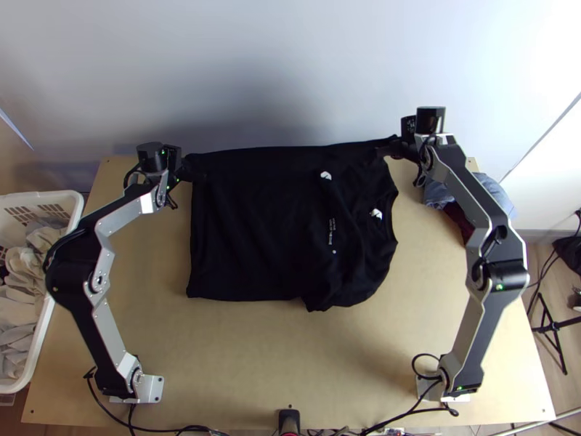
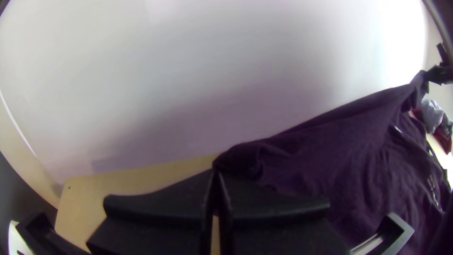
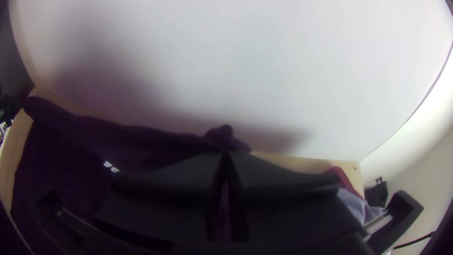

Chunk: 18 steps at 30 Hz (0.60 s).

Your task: Fold the t-shirt

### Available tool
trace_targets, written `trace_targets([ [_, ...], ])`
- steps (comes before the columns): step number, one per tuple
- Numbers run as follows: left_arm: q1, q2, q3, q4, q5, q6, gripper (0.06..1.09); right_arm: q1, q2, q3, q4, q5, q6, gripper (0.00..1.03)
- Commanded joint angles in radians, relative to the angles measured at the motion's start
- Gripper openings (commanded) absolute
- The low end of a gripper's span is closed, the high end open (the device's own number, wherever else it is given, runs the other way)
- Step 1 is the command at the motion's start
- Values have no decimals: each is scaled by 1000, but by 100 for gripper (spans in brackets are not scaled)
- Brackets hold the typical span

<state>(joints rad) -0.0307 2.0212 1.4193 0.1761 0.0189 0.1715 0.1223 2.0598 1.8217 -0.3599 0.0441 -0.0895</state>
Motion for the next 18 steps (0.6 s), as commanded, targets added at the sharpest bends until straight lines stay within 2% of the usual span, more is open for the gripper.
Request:
trace_targets([
  [1,0,-111,-132,10,10,-6,9,2,-136,-193,35,-3,16,3],
  [18,-25,-303,-372,19,12,-6,9,43,-457,-608,88,-6,48,3],
])
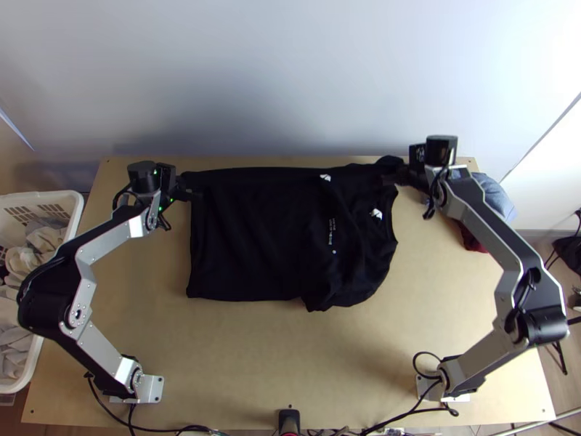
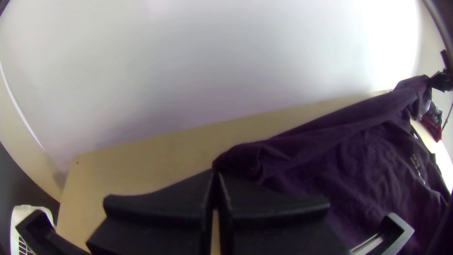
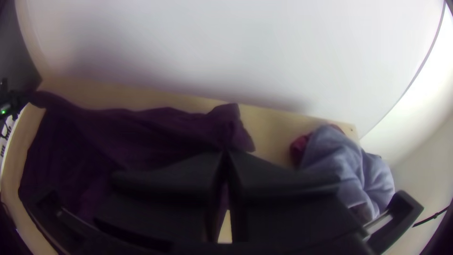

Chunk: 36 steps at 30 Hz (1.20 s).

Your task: Fold the t-shirt

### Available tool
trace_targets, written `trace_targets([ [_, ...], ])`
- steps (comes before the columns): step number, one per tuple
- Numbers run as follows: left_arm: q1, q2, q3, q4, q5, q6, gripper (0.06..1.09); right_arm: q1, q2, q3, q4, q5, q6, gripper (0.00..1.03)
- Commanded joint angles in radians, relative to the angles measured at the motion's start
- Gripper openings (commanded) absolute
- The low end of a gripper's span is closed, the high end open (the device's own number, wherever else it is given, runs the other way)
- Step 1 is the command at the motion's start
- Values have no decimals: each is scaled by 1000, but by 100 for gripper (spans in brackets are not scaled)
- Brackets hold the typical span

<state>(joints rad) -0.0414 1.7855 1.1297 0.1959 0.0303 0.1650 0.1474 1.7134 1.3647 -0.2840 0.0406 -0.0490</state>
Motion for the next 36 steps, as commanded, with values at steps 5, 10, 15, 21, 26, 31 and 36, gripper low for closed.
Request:
trace_targets([
  [5,-34,-113,-153,-1,0,2,9,31,-170,-236,17,-4,8,3],
  [10,-45,-150,-212,-1,0,2,9,32,-204,-292,17,-7,8,3],
  [15,-48,-173,-248,-1,-1,2,9,38,-227,-338,19,-7,8,3],
  [21,-41,-176,-274,2,-1,7,9,46,-253,-375,19,-7,11,3],
  [26,-41,-179,-291,4,-1,8,9,54,-275,-408,19,-7,11,3],
  [31,-41,-182,-309,4,-1,10,9,55,-285,-444,19,-7,11,3],
  [36,-40,-196,-323,4,-1,13,9,55,-294,-454,19,-7,12,3],
])
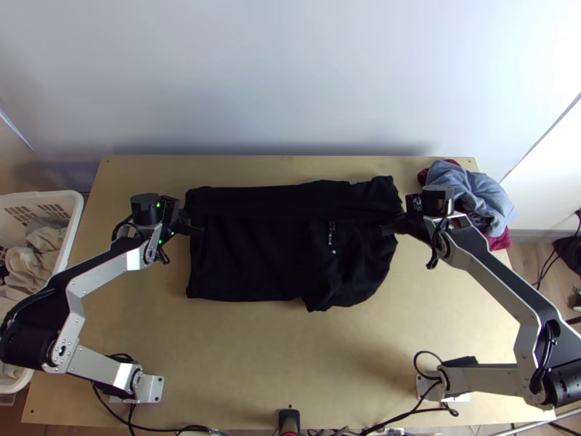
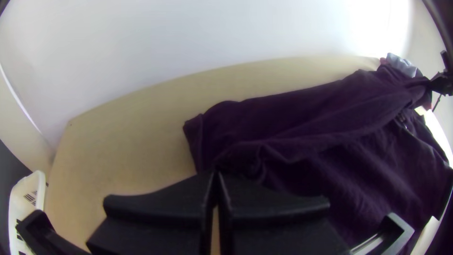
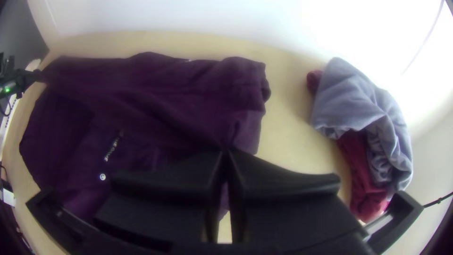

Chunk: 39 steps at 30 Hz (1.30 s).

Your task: Fold the t-shirt

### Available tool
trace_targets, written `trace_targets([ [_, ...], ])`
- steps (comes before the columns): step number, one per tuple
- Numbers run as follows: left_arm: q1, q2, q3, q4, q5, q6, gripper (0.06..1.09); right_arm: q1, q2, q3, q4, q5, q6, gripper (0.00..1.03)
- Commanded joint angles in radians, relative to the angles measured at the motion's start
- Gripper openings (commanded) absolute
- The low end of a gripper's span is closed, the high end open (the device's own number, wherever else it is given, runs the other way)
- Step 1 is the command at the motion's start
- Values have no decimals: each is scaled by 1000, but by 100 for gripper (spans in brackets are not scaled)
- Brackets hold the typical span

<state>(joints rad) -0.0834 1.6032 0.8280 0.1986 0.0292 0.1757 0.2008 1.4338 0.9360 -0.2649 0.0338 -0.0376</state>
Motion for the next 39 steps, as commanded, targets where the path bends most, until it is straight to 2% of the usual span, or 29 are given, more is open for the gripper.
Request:
trace_targets([
  [1,2,-19,-23,1,0,2,9,2,-18,-22,0,0,1,3],
  [39,-24,-187,-150,-24,-9,-7,9,11,-141,-94,-14,0,-2,3],
])
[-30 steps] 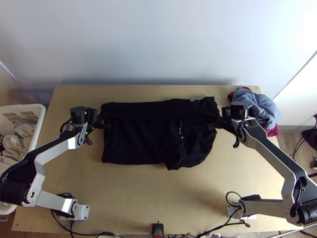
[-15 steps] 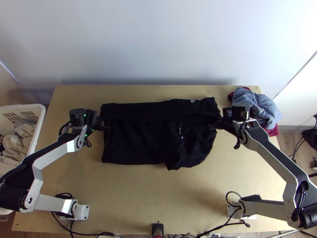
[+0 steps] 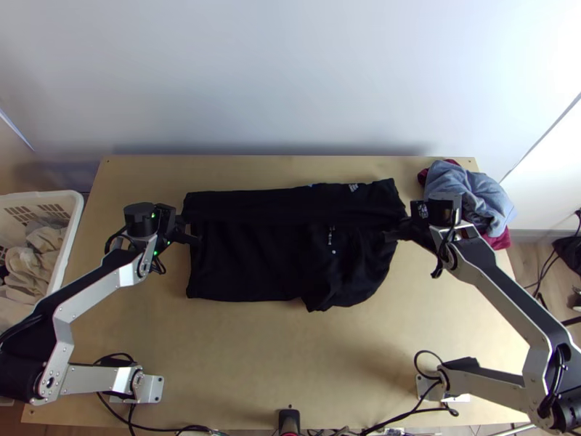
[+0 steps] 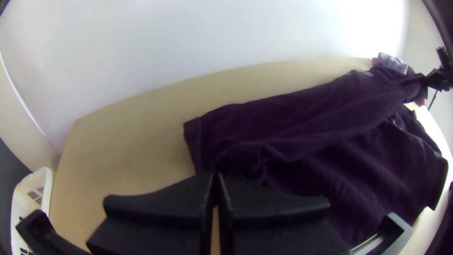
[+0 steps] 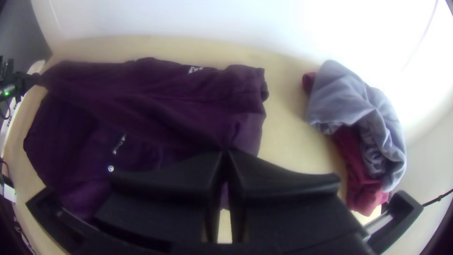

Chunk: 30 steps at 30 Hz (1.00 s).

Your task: Fold the t-shirt

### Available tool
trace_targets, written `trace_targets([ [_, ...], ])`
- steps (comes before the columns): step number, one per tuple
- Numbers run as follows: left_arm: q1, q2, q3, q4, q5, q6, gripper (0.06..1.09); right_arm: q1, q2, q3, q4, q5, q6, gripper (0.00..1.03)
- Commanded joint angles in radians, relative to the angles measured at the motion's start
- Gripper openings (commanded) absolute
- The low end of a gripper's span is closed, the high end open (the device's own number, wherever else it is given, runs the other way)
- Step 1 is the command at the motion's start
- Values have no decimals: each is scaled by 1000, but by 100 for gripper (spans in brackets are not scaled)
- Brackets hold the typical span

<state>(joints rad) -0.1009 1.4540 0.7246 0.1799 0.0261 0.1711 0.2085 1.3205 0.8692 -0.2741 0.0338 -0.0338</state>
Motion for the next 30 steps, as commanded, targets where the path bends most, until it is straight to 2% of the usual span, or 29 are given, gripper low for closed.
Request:
trace_targets([
  [1,-8,-44,-54,-5,-6,-2,9,5,-32,-33,-5,0,-6,3],
  [12,-8,-11,-83,6,-9,-4,10,26,-32,-90,12,2,-28,4],
  [13,-8,-6,-80,6,-9,-4,20,25,-30,-91,13,2,-31,16],
  [16,-14,6,-70,-20,-9,-4,77,22,-30,-88,15,2,-28,76],
  [17,-16,6,-63,-43,-9,-4,88,22,-29,-85,15,2,-26,89],
  [18,-16,5,-56,-74,-9,-4,95,20,-29,-81,15,2,-23,97],
  [20,-13,-9,-42,-149,-8,1,101,15,-29,-68,7,2,-25,99],
  [23,7,-70,-30,-284,6,7,101,5,-33,-49,-19,2,-26,99],
  [27,35,-207,-39,-502,110,11,101,-12,-70,-35,-54,2,-26,99],
  [30,41,-274,-44,-694,153,34,101,-12,-102,-39,-73,2,-26,99],
])
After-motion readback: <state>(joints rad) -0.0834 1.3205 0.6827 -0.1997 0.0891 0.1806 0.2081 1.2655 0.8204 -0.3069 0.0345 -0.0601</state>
